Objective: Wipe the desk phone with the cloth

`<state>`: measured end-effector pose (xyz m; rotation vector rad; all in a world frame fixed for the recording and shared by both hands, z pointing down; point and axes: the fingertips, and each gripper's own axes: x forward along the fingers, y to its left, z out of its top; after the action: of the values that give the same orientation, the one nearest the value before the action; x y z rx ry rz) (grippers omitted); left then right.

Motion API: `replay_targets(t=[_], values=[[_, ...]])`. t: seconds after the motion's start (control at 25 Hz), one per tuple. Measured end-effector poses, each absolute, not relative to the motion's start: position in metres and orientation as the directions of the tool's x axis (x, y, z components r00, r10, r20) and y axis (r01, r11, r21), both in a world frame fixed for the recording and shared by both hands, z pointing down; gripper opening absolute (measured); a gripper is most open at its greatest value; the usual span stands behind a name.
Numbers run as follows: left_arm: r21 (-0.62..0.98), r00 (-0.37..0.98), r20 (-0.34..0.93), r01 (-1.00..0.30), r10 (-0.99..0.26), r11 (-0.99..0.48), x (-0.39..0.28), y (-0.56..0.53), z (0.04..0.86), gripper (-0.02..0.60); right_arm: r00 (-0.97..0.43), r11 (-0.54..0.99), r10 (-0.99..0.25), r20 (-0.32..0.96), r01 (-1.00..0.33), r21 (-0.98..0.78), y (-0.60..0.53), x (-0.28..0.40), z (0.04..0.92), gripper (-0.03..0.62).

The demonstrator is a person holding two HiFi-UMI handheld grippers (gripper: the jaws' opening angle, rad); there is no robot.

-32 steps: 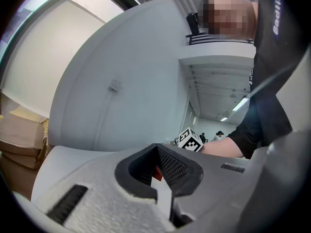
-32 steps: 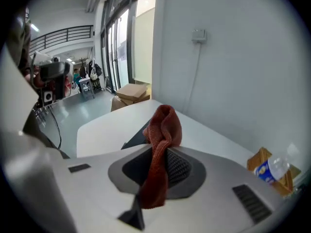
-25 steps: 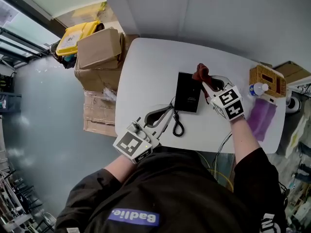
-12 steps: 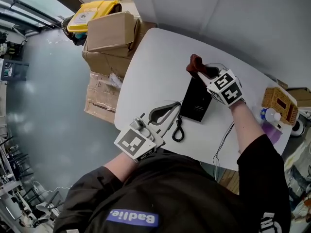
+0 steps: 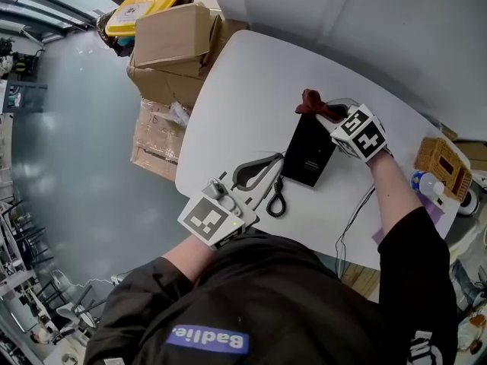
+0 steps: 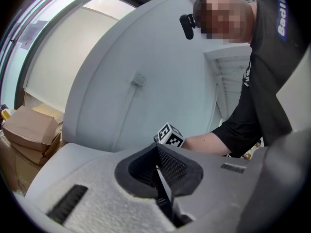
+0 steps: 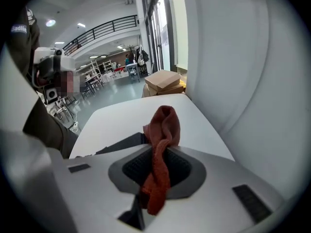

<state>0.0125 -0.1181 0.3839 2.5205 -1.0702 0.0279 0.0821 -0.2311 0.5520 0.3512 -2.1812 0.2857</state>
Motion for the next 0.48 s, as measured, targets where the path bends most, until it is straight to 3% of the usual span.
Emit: replay_targets(t=[0.48], values=[[0.343,0.769,0.181,-0.634,-0.613,-0.693,0.049,-0.108,0.384,0.015,-0.533,0.847,-0.252,0.808,-0.525,-0.082,-0.221,0.161,0.556,0.069]])
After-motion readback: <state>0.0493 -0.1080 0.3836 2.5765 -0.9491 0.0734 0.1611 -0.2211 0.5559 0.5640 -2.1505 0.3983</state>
